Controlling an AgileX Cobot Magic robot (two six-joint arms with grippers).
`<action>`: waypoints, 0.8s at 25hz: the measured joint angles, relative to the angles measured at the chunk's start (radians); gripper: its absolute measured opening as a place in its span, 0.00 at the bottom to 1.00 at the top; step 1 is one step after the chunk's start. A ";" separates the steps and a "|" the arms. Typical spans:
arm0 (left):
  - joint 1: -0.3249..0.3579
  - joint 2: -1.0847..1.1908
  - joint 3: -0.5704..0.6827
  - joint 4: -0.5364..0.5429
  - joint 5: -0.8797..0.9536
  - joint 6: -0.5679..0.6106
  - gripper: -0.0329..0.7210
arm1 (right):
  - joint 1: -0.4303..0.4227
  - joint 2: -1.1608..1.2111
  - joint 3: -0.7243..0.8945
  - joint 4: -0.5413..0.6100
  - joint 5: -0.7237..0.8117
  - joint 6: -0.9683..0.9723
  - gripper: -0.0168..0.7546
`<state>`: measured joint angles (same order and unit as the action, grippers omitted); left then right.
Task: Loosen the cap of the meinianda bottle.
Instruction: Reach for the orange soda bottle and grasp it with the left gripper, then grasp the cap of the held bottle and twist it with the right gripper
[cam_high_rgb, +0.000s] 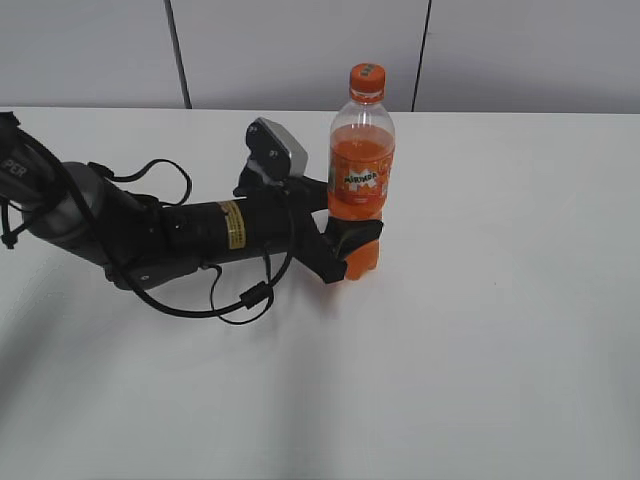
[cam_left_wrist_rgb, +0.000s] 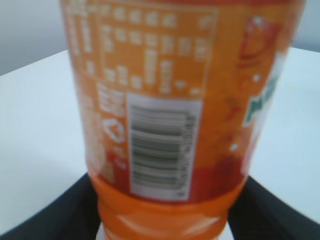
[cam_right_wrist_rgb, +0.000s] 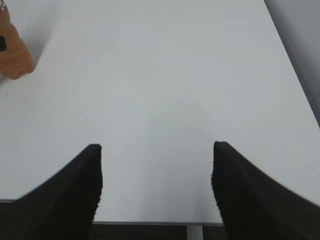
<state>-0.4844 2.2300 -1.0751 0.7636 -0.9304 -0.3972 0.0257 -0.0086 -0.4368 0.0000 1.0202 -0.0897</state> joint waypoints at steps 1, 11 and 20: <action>0.000 0.000 0.000 -0.002 0.001 0.000 0.64 | 0.000 0.000 0.000 0.000 0.000 0.000 0.69; 0.000 0.000 -0.001 -0.005 0.003 0.000 0.55 | 0.000 0.000 0.000 0.000 0.000 0.000 0.69; 0.000 0.000 -0.001 -0.005 0.004 0.000 0.55 | 0.000 0.045 -0.085 0.000 0.034 0.008 0.68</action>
<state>-0.4844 2.2300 -1.0760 0.7590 -0.9264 -0.3975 0.0257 0.0367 -0.5215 0.0000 1.0543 -0.0813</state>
